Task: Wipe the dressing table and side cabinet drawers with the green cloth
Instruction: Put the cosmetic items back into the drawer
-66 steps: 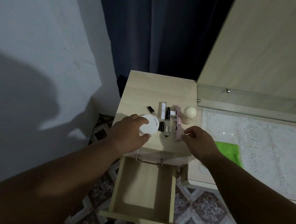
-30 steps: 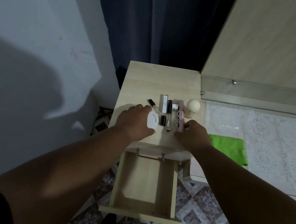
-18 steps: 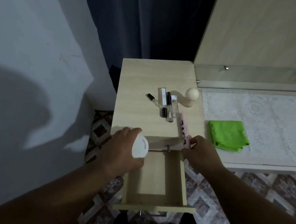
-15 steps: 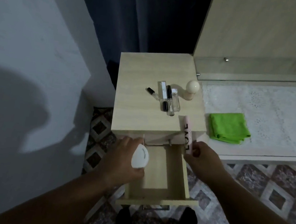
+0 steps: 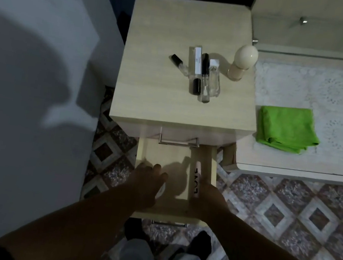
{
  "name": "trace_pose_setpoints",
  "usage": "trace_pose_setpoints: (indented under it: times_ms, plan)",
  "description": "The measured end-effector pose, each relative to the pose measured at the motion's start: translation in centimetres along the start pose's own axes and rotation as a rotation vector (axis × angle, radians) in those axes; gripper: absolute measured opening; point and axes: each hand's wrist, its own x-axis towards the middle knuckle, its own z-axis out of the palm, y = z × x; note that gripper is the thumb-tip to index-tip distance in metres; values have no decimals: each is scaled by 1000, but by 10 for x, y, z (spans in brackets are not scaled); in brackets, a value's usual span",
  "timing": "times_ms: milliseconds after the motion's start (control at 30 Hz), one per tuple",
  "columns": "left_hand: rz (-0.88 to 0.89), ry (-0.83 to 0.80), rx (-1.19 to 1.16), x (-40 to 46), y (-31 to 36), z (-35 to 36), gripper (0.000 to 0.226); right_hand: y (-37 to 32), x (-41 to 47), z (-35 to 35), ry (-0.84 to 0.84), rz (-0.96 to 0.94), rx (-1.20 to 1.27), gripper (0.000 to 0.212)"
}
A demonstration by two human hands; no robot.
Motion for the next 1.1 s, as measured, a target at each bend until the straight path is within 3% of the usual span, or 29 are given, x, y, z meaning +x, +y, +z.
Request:
trace_pose_setpoints:
  times_ms: [100,200,400,600,667,767,833,933,1033,1100]
  plan:
    - [35,-54,157,10,2,12,65,-4,13,5,-69,-69,-230,72]
    - [53,-78,193,16,-1,21,76,-5,21,11,-105,-143,-422,41]
    - [59,-98,185,25,1,32,71,-2,28,23,-69,-134,-480,30]
    - [9,-81,116,18,5,21,77,-3,22,20,-161,-168,-518,38]
    - [0,70,-6,7,9,-6,62,-1,12,7,-98,-206,-436,33]
    - [34,581,-173,-19,5,-60,37,0,-9,-30,64,-274,-189,25]
    - [-59,840,-298,-33,-8,-99,25,-3,-26,-67,238,-326,-44,13]
    - [-228,983,-425,-36,-30,-148,20,-20,-43,-128,523,-380,157,5]
    - [-253,1122,-419,-21,-48,-182,21,-45,-44,-179,672,-388,268,4]
    - [-386,1047,-441,-7,-67,-198,31,-62,-38,-203,736,-407,279,16]
